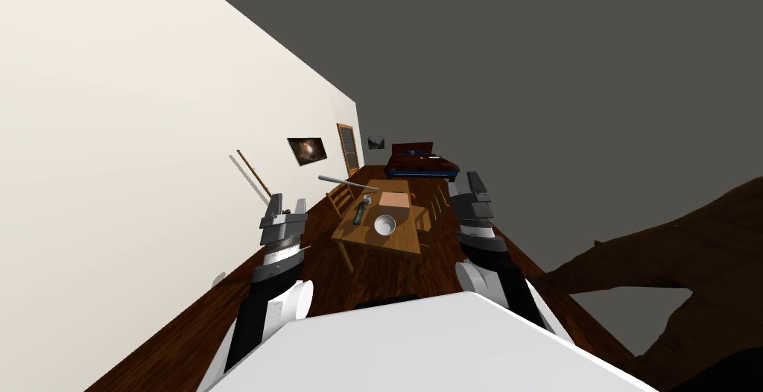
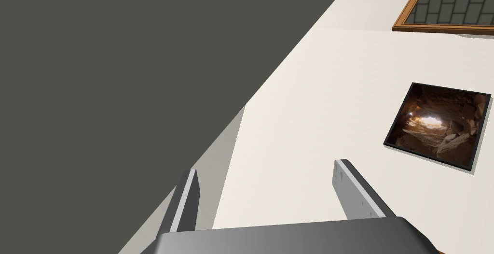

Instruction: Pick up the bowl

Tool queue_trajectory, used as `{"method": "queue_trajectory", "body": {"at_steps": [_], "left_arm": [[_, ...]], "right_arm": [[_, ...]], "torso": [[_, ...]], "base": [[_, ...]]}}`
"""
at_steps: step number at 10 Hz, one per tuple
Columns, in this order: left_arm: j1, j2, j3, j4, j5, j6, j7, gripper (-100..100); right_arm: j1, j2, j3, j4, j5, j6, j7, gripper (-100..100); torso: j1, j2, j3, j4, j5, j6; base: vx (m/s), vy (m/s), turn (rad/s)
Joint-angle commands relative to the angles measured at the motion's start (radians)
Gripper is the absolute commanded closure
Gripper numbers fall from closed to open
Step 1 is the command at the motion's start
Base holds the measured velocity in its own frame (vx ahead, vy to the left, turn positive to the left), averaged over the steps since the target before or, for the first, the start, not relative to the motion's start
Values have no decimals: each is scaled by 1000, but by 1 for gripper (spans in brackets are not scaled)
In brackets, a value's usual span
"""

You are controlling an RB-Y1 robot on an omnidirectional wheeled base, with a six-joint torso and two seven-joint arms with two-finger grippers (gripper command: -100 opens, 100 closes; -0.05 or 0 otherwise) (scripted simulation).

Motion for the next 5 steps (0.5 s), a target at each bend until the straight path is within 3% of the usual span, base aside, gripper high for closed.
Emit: {"method": "queue_trajectory", "body": {"at_steps": [1,5], "left_arm": [[0,0,0,0,0,0,0,0],[0,0,0,0,0,0,0,0]], "right_arm": [[-6,-41,2,16,13,-3,14,-100],[-36,-163,17,105,88,-21,98,-100]], "torso": [[0,0,0,0,0,0],[4,3,2,1,1,0]], "base": [[-13,19,22],[-49,60,41]]}}
